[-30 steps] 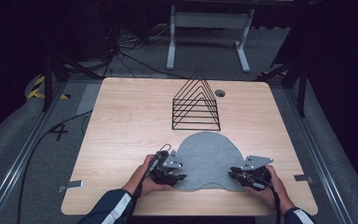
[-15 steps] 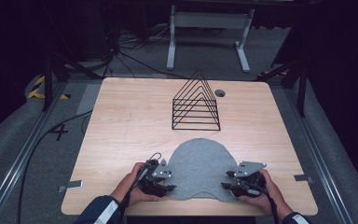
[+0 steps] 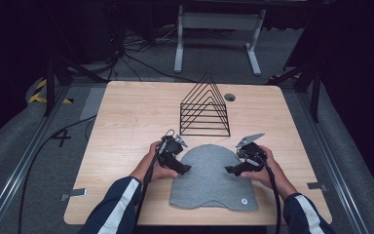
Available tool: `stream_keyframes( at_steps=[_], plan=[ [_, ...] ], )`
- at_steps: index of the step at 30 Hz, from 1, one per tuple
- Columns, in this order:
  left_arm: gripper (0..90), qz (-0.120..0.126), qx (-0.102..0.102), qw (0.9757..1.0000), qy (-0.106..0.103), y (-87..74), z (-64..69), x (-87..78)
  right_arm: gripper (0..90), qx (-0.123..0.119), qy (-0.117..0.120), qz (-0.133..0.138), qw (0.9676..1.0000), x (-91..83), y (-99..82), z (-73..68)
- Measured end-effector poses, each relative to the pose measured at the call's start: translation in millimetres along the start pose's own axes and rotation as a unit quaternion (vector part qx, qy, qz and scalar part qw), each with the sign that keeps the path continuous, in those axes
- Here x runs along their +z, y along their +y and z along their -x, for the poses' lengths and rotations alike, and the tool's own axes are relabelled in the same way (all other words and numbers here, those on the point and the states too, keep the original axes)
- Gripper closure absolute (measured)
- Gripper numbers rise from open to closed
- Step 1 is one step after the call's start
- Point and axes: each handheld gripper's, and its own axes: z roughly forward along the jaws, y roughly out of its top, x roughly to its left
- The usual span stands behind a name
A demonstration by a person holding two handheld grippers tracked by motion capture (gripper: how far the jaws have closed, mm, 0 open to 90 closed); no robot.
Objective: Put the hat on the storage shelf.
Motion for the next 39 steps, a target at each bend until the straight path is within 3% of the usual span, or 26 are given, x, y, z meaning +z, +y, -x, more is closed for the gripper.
stream_keyframes(
  at_steps=[1, 2, 6, 8, 12, 13, 14, 17, 20, 22, 24, 26, 28, 31, 35, 39],
  plan=[
    [11.8, -0.010, 0.024, 0.9996, 0.009, 2.8, 3.4, 3.7, 18.7, -0.005, -0.001, -0.006, 1.0000, 3.2, 0.9, -2.7],
    [9.6, -0.017, 0.031, 0.9992, 0.015, 4.1, 6.2, 5.3, 17.8, -0.007, -0.004, -0.011, 0.9999, 5.2, 0.9, -5.0],
    [6.8, -0.019, 0.034, 0.9990, 0.023, 5.0, 16.5, 8.3, 9.0, -0.028, -0.021, -0.022, 0.9991, 11.4, -0.7, -16.4],
    [8.5, -0.017, 0.036, 0.9990, 0.022, 4.3, 23.5, 8.2, 9.2, -0.022, -0.026, -0.033, 0.9989, 11.1, -0.3, -21.4],
    [10.3, -0.014, 0.030, 0.9992, 0.025, 3.5, 25.4, 7.9, 8.5, -0.017, -0.033, -0.043, 0.9984, 10.0, -0.4, -22.2],
    [9.9, -0.010, 0.030, 0.9992, 0.025, 3.4, 25.3, 8.5, 6.5, -0.018, -0.036, -0.044, 0.9982, 9.6, -0.2, -21.4],
    [8.3, -0.011, 0.032, 0.9991, 0.026, 4.1, 25.4, 9.7, 0.3, -0.012, -0.054, -0.049, 0.9973, 10.8, 0.0, -17.4],
    [4.8, -0.017, 0.036, 0.9989, 0.025, 7.5, 25.9, 12.4, 0.0, 0.012, -0.041, -0.041, 0.9983, 12.8, -2.4, -10.6],
    [3.3, -0.024, 0.033, 0.9989, 0.023, 10.5, 26.9, 13.9, 1.0, 0.004, -0.042, -0.048, 0.9980, 12.4, -1.8, -11.9],
    [4.8, -0.023, 0.038, 0.9988, 0.020, 11.3, 28.5, 13.1, 7.0, -0.005, -0.033, -0.049, 0.9983, 10.8, -1.5, -15.5],
    [12.3, -0.020, 0.049, 0.9985, 0.016, 12.1, 31.2, 11.4, 16.7, -0.014, -0.025, -0.044, 0.9986, 7.6, -1.1, -19.7],
    [16.1, -0.019, 0.050, 0.9985, 0.013, 12.8, 33.8, 11.0, 20.2, -0.017, -0.021, -0.043, 0.9987, 6.6, -0.9, -21.6],
    [24.6, -0.019, 0.053, 0.9984, 0.007, 14.4, 37.3, 9.5, 30.0, -0.024, -0.016, -0.043, 0.9987, 4.4, -0.2, -24.8],
    [47.7, -0.018, 0.064, 0.9978, -0.006, 16.3, 39.4, 7.3, 54.0, -0.026, -0.010, -0.033, 0.9991, 1.9, 0.5, -28.8],
    [73.3, -0.008, 0.053, 0.9984, -0.019, 16.4, 33.5, 6.9, 75.2, -0.023, 0.006, -0.023, 0.9994, 0.9, -0.5, -28.7],
    [82.6, -0.010, 0.057, 0.9979, -0.030, 17.4, 32.1, 7.0, 79.8, -0.027, 0.020, -0.018, 0.9993, 0.4, -1.9, -27.1]
  ],
)
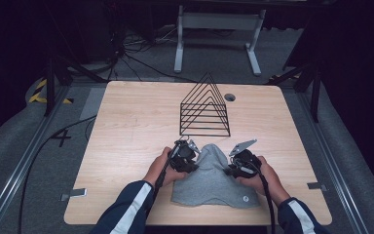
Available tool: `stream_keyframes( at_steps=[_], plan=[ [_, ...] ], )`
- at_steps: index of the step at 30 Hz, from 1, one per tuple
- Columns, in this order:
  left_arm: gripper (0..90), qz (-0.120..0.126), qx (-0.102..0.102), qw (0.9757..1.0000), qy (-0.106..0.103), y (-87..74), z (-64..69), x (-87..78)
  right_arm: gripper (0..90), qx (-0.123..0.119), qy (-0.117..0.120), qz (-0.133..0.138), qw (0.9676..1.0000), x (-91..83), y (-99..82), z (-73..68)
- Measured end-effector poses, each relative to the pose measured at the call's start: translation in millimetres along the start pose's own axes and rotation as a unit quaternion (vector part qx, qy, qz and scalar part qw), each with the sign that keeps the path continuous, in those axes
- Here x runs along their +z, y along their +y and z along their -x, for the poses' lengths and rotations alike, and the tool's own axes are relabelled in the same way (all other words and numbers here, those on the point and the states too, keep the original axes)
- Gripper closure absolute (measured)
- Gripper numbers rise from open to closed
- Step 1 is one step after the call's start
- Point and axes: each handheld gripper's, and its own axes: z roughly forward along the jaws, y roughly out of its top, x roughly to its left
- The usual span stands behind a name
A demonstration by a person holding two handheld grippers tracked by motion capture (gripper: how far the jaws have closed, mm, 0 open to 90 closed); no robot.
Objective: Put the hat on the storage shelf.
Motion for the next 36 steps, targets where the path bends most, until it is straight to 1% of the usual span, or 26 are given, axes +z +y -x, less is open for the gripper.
stream_keyframes(
  at_steps=[2, 5, 7, 9, 11, 12, 13, 16, 17, 18, 19, 20, 21, 22, 23, 24, 25, 27, 28, 29, 30, 31, 32, 34, 35, 36],
  plan=[
    [84.1, -0.003, 0.010, 0.9999, 0.012, 2.5, -0.8, -2.4, 80.4, 0.001, 0.002, 0.004, 1.0000, -0.2, -0.5, 3.1],
    [84.5, 0.003, 0.016, 0.9998, 0.012, 8.8, -2.9, -11.4, 80.6, -0.004, 0.000, 0.013, 0.9999, -3.1, 0.3, 6.2],
    [84.7, 0.010, 0.025, 0.9994, 0.022, 14.9, -4.2, -20.1, 80.7, -0.003, 0.002, 0.026, 0.9997, -9.2, 3.2, 7.5],
    [84.8, 0.018, 0.030, 0.9991, 0.025, 23.3, -5.8, -32.5, 80.8, -0.009, -0.006, 0.039, 0.9992, -18.6, 9.2, 8.4],
    [84.8, 0.025, 0.038, 0.9983, 0.035, 32.3, -6.3, -46.2, 80.8, -0.018, -0.016, 0.052, 0.9984, -30.3, 16.7, 10.6],
    [84.9, 0.030, 0.047, 0.9977, 0.039, 37.2, -7.1, -53.1, 80.9, -0.020, -0.021, 0.059, 0.9978, -36.5, 20.9, 12.0],
    [84.8, 0.034, 0.047, 0.9975, 0.042, 41.7, -7.1, -59.9, 80.8, -0.022, -0.027, 0.065, 0.9973, -43.3, 25.3, 13.1],
    [84.9, 0.047, 0.066, 0.9949, 0.061, 59.8, -8.8, -83.6, 80.9, -0.036, -0.049, 0.084, 0.9946, -67.6, 42.2, 16.8],
    [84.9, 0.047, 0.066, 0.9949, 0.061, 59.8, -8.8, -83.6, 80.9, -0.036, -0.049, 0.084, 0.9946, -67.6, 42.2, 16.8],
    [84.9, 0.054, 0.070, 0.9937, 0.069, 68.2, -10.3, -94.2, 80.9, -0.044, -0.063, 0.096, 0.9924, -82.5, 53.4, 18.7],
    [84.9, 0.054, 0.070, 0.9937, 0.069, 68.2, -10.3, -94.2, 80.9, -0.044, -0.063, 0.096, 0.9924, -82.5, 53.4, 18.7],
    [84.9, 0.058, 0.078, 0.9921, 0.078, 78.1, -12.8, -107.4, 80.9, -0.050, -0.075, 0.107, 0.9902, -94.8, 62.9, 20.6],
    [84.9, 0.058, 0.078, 0.9921, 0.078, 78.1, -12.8, -107.4, 80.9, -0.050, -0.075, 0.107, 0.9902, -94.8, 62.9, 20.6],
    [84.9, 0.063, 0.081, 0.9909, 0.087, 85.3, -14.1, -116.8, 80.9, -0.051, -0.078, 0.111, 0.9894, -99.2, 66.4, 21.3],
    [85.0, 0.065, 0.085, 0.9898, 0.094, 90.2, -15.0, -123.1, 80.9, -0.053, -0.085, 0.121, 0.9876, -107.6, 73.0, 23.0],
    [85.0, 0.069, 0.093, 0.9882, 0.100, 96.5, -16.8, -131.4, 80.9, -0.055, -0.086, 0.126, 0.9868, -112.5, 77.3, 24.2],
    [85.0, 0.074, 0.092, 0.9874, 0.105, 100.8, -17.3, -137.3, 80.9, -0.056, -0.090, 0.133, 0.9854, -118.6, 82.8, 26.0],
    [85.0, 0.082, 0.096, 0.9845, 0.122, 109.9, -19.3, -150.2, 81.0, -0.058, -0.094, 0.146, 0.9831, -130.5, 92.3, 29.3],
    [85.0, 0.085, 0.097, 0.9840, 0.123, 113.6, -21.1, -155.4, 81.0, -0.058, -0.095, 0.154, 0.9818, -135.7, 96.5, 30.7],
    [85.0, 0.085, 0.097, 0.9840, 0.123, 113.6, -21.1, -155.4, 81.0, -0.058, -0.095, 0.154, 0.9818, -135.7, 96.5, 30.7],
    [85.0, 0.092, 0.100, 0.9823, 0.129, 118.5, -23.7, -162.1, 81.0, -0.058, -0.099, 0.159, 0.9807, -140.7, 100.7, 31.8],
    [85.0, 0.097, 0.098, 0.9817, 0.131, 120.4, -24.8, -165.0, 81.0, -0.059, -0.105, 0.165, 0.9788, -148.4, 106.9, 33.2],
    [85.1, 0.103, 0.093, 0.9816, 0.131, 122.7, -26.7, -168.3, 81.0, -0.060, -0.108, 0.169, 0.9779, -152.1, 109.8, 33.7],
    [85.1, 0.108, 0.093, 0.9799, 0.139, 127.9, -32.0, -174.1, 81.0, -0.060, -0.115, 0.177, 0.9756, -160.3, 119.0, 35.6],
    [85.1, 0.110, 0.089, 0.9802, 0.139, 129.6, -34.6, -176.1, 81.0, -0.062, -0.116, 0.181, 0.9746, -163.6, 123.8, 37.0],
    [85.1, 0.114, 0.087, 0.9792, 0.144, 131.1, -36.9, -177.9, 81.1, -0.062, -0.119, 0.184, 0.9737, -165.5, 127.4, 37.9]
  ],
)
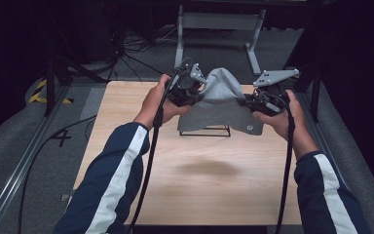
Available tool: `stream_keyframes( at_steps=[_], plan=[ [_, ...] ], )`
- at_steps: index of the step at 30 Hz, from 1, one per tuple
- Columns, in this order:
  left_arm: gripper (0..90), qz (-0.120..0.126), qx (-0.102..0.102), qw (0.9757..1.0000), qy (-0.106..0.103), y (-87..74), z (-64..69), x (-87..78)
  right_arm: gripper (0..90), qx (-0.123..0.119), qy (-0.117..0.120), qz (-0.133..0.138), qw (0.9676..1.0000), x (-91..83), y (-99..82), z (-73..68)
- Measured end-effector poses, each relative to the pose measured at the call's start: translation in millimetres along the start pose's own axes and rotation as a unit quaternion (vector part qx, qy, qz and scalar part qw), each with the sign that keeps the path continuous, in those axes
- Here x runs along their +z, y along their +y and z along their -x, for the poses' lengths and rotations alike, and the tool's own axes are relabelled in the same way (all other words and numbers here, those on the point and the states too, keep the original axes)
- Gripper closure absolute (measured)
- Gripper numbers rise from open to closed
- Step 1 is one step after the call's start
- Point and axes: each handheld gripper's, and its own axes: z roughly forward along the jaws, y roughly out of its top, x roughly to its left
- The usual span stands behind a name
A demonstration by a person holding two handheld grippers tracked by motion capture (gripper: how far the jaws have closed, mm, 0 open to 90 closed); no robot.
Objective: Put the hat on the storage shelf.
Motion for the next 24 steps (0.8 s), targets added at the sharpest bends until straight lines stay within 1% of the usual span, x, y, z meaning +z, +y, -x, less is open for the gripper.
stream_keyframes(
  at_steps=[1, 2, 3, 4, 5, 6, 7, 9, 11, 12, 13, 14, 16, 17, 18, 19, 20, 21, 24],
  plan=[
    [85.1, 0.002, -0.004, 1.0000, 0.003, 1.6, -3.7, -1.4, 81.0, -0.001, -0.003, 0.000, 1.0000, 0.3, 3.6, 1.7],
    [85.1, 0.003, -0.004, 1.0000, 0.003, 3.2, -8.2, -2.3, 81.1, 0.000, -0.002, 0.004, 1.0000, 1.5, 7.5, 3.8],
    [85.1, 0.003, -0.004, 1.0000, 0.003, 3.2, -8.2, -2.3, 81.1, -0.002, -0.008, 0.003, 1.0000, 3.1, 11.3, 5.8],
    [85.1, 0.006, -0.011, 0.9999, 0.008, 5.4, -13.7, -4.2, 81.1, -0.001, -0.008, 0.005, 1.0000, 4.0, 13.4, 7.3],
    [85.2, 0.010, -0.013, 0.9998, 0.010, 6.6, -17.2, -5.5, 81.2, -0.001, -0.009, 0.006, 0.9999, 5.1, 16.2, 9.1],
    [85.2, 0.010, -0.013, 0.9998, 0.010, 6.6, -17.2, -5.5, 81.2, -0.001, -0.009, 0.006, 0.9999, 5.1, 16.2, 9.1],
    [85.1, 0.012, -0.018, 0.9997, 0.010, 8.1, -21.0, -7.1, 81.2, -0.002, -0.013, 0.010, 0.9999, 7.2, 22.3, 12.4],
    [85.2, 0.017, -0.023, 0.9994, 0.018, 11.7, -27.5, -10.1, 81.2, -0.001, -0.012, 0.016, 0.9998, 8.0, 27.6, 15.9],
    [85.2, 0.017, -0.022, 0.9993, 0.024, 14.6, -32.1, -11.7, 81.2, -0.001, -0.016, 0.019, 0.9997, 8.5, 32.6, 18.2],
    [85.2, 0.017, -0.022, 0.9993, 0.024, 14.6, -32.1, -11.7, 81.2, -0.001, -0.016, 0.019, 0.9997, 8.5, 32.6, 18.2],
    [85.2, 0.022, -0.025, 0.9990, 0.030, 17.6, -36.7, -13.1, 81.2, -0.005, -0.021, 0.020, 0.9996, 9.0, 39.5, 20.9],
    [85.2, 0.021, -0.024, 0.9989, 0.033, 19.1, -39.5, -14.7, 81.3, -0.006, -0.022, 0.021, 0.9995, 9.0, 41.8, 21.7],
    [85.2, 0.024, -0.026, 0.9987, 0.036, 20.2, -41.5, -14.8, 81.2, -0.009, -0.028, 0.021, 0.9993, 9.5, 47.4, 24.0],
    [85.2, 0.028, -0.025, 0.9986, 0.039, 22.2, -46.1, -15.4, 81.3, -0.011, -0.029, 0.023, 0.9992, 9.5, 50.8, 25.5],
    [85.2, 0.026, -0.030, 0.9984, 0.041, 23.0, -47.4, -15.5, 81.3, -0.010, -0.031, 0.025, 0.9992, 9.5, 52.6, 26.6],
    [85.2, 0.030, -0.028, 0.9983, 0.042, 23.8, -49.9, -15.4, 81.3, -0.009, -0.031, 0.027, 0.9991, 9.6, 54.9, 28.0],
    [85.2, 0.031, -0.032, 0.9981, 0.043, 24.2, -51.9, -15.4, 81.3, -0.009, -0.032, 0.028, 0.9990, 10.1, 57.1, 29.2],
    [85.2, 0.032, -0.036, 0.9976, 0.049, 24.8, -53.6, -14.6, 81.3, -0.009, -0.035, 0.029, 0.9989, 10.9, 59.0, 30.7],
    [85.2, 0.029, -0.038, 0.9975, 0.052, 25.8, -56.8, -13.5, 81.3, -0.011, -0.037, 0.028, 0.9989, 13.5, 62.7, 33.2]
  ],
)
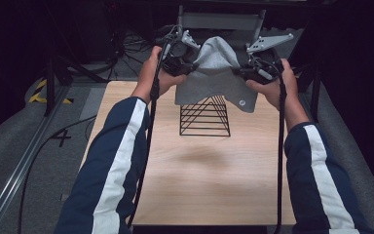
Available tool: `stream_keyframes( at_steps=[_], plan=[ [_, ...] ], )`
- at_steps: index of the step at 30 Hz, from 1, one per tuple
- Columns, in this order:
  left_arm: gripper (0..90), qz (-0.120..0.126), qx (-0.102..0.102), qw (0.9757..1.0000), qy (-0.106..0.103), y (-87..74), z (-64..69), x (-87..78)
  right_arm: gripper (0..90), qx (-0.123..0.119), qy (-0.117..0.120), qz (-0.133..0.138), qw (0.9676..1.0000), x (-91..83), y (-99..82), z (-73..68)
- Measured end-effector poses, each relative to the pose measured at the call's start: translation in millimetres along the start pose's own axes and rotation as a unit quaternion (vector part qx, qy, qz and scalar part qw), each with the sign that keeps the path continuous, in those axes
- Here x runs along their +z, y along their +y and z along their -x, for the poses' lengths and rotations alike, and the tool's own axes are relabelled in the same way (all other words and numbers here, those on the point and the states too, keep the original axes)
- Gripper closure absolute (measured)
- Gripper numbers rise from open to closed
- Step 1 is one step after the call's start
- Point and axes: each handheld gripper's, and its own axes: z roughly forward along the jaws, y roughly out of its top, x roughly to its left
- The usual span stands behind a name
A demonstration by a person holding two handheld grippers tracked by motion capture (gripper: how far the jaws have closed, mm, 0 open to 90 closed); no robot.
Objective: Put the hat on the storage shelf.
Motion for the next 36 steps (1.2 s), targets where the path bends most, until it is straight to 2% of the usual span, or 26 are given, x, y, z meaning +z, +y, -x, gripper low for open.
stream_keyframes(
  at_steps=[3, 5, 8, 16, 20, 25, 29, 36],
  plan=[
    [85.2, -0.002, -0.007, 1.0000, 0.001, 1.1, -4.3, 2.6, 81.3, -0.001, -0.003, -0.002, 1.0000, 5.6, 4.3, 3.1],
    [85.2, -0.003, -0.006, 0.9999, 0.011, 1.2, -5.3, 5.2, 81.3, 0.002, -0.006, -0.005, 1.0000, 10.2, 5.2, 5.1],
    [85.2, -0.011, -0.005, 0.9998, 0.013, 0.2, -7.1, 9.3, 81.3, 0.004, -0.005, -0.008, 0.9999, 16.7, 4.7, 5.6],
    [85.2, -0.017, -0.016, 0.9997, 0.004, -8.3, -10.1, 20.2, 81.3, 0.005, -0.001, -0.022, 0.9998, 31.2, 0.7, 4.0],
    [85.1, -0.020, -0.017, 0.9997, -0.003, -13.4, -9.6, 22.8, 81.3, 0.006, 0.010, -0.028, 0.9995, 36.1, -4.1, 1.3],
    [85.1, -0.019, -0.018, 0.9996, -0.010, -19.3, -7.8, 21.9, 81.3, 0.004, 0.020, -0.031, 0.9993, 36.2, -9.4, -2.5],
    [85.1, -0.017, -0.011, 0.9997, -0.012, -21.9, -5.9, 21.1, 81.3, 0.000, 0.023, -0.033, 0.9992, 35.8, -11.7, -3.9],
    [85.1, -0.004, 0.001, 0.9999, -0.015, -18.8, -2.9, 6.5, 81.3, -0.010, 0.025, -0.027, 0.9993, 25.0, -7.6, -7.0]
  ],
)
